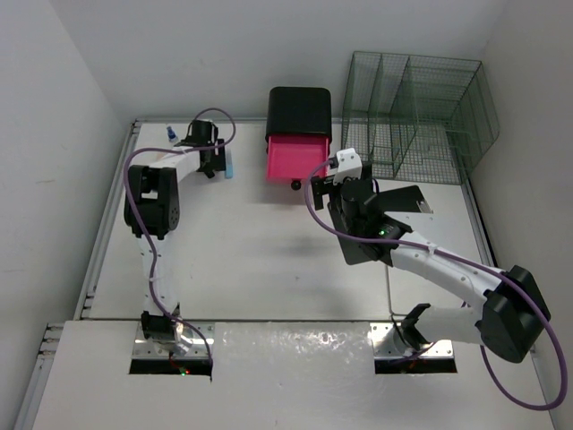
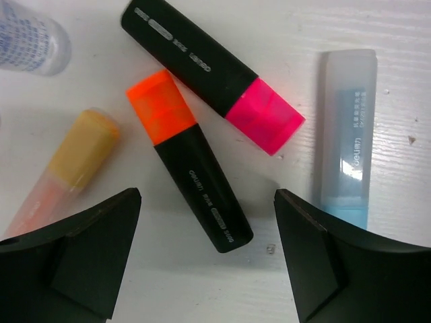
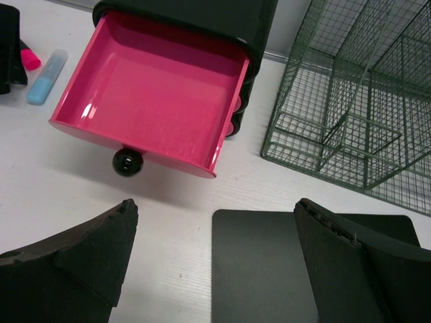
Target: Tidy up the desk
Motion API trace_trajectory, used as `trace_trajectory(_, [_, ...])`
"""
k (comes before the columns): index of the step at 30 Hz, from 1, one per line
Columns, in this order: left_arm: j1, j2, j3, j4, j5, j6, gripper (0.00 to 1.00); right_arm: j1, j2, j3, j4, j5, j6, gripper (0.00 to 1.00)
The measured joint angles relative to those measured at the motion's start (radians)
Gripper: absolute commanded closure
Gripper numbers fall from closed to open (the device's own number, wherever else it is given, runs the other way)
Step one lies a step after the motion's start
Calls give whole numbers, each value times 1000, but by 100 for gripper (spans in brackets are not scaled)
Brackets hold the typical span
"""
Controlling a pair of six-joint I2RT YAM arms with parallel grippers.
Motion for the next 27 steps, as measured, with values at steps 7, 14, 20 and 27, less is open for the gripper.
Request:
trace_trajectory(7, [5, 35, 47, -7, 43, -18, 46, 0, 0, -2, 5, 4, -12, 5])
trace_trajectory(14, [33, 43, 56, -17, 118, -39, 70, 0, -15, -22, 18, 7, -14, 5])
trace_trajectory(20, [60, 7, 3, -9, 172, -42, 99, 0, -19, -25, 20, 7, -15, 5])
trace_trajectory(27, [66, -81, -109, -51, 212, -26, 100, 0, -20, -25, 24, 8, -16, 5])
